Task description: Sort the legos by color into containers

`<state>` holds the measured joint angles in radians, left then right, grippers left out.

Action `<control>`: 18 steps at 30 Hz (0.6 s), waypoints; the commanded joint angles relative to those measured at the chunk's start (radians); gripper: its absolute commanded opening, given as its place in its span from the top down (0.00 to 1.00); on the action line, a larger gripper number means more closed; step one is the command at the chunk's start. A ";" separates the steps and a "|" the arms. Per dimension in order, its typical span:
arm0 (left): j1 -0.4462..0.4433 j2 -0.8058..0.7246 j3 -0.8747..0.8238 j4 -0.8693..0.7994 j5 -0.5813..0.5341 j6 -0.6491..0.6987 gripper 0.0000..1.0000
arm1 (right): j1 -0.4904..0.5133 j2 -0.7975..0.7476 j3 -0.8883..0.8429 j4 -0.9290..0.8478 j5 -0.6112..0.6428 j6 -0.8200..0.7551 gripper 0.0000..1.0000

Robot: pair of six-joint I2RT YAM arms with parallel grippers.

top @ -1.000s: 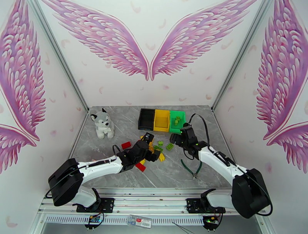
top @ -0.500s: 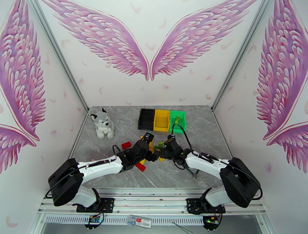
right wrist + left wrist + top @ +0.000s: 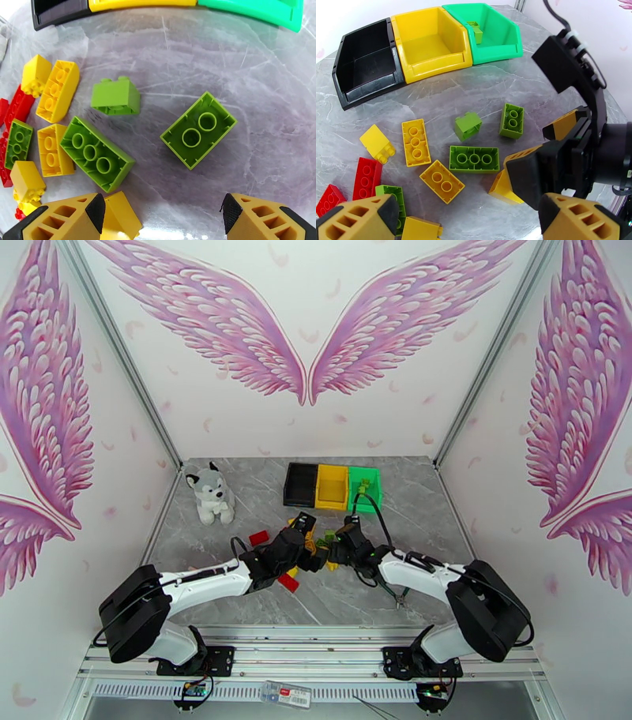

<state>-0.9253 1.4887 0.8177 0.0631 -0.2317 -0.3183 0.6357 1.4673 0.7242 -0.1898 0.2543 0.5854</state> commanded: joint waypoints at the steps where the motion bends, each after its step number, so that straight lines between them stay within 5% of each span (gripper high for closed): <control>1: 0.004 -0.018 0.032 -0.014 -0.012 -0.001 0.01 | -0.029 -0.029 0.000 -0.001 0.021 0.019 0.13; 18: 0.006 -0.013 0.033 -0.016 -0.012 -0.001 0.01 | -0.096 0.162 0.042 0.088 -0.094 0.028 0.14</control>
<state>-0.9245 1.4883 0.8177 0.0566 -0.2321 -0.3183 0.5430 1.5990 0.7284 -0.1322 0.1875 0.6056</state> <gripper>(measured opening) 0.988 0.861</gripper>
